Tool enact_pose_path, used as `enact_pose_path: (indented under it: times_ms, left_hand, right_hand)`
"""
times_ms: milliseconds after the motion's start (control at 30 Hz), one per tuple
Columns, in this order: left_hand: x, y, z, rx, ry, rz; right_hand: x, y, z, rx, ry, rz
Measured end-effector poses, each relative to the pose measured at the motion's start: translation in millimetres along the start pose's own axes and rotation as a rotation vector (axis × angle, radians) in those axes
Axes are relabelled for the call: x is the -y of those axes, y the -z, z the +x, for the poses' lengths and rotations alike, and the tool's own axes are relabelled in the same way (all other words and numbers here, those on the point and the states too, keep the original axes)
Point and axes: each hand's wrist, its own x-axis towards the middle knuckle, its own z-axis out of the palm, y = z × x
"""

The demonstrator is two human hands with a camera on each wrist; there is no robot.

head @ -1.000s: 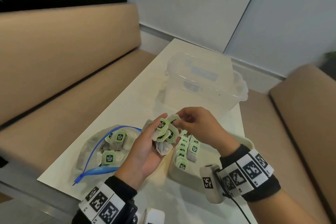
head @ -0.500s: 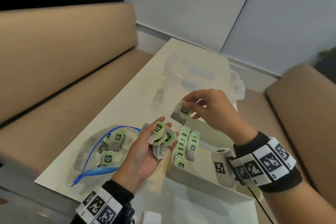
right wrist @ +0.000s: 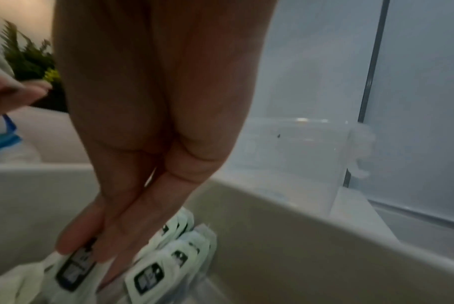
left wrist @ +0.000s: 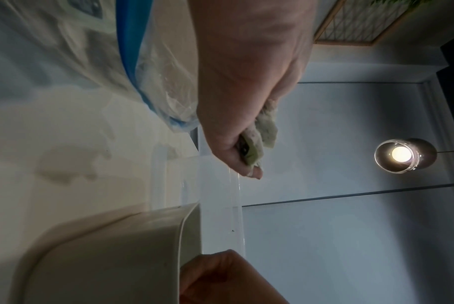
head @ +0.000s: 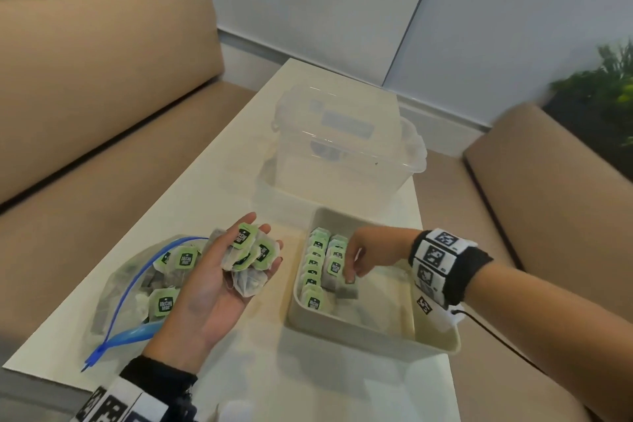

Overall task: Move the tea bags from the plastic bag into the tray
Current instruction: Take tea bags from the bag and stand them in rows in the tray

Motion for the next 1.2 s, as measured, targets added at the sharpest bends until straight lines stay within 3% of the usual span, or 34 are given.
enact_pose_path:
  times_ms: [300,533,600,700,767,833,967,1200]
  left_hand:
    - [-2,6,0,-0.020,-0.012,0.006]
    - [3,3,4,-0.009,0.000,0.003]
    - [7,1,5,-0.024,-0.002,0.008]
    - [12,-3,8,-0.045,0.011,0.005]
    - [16,-6,9,-0.041,0.038,0.024]
    - [19,-9,9,-0.006,0.075,0.067]
    - [21,-14,4,0.127,0.145,0.137]
    - [12,-13,0,0.132,0.269,0.036]
  right_hand:
    - [-7,-9,28,0.094,-0.057,-0.057]
    - [-9,-9,30,0.061,-0.065,-0.179]
    - [-4,-5,25,-0.009,-0.077,-0.136]
    - [15,12,8,-0.294,0.111,-0.033]
    - [37,23,-9,-0.408,0.284,0.144]
    - [60,29,-21,-0.386,0.411,0.254]
    - [85,22,-21,-0.280,0.501,0.185]
    - [87,15,-15,-0.399,0.499,0.188]
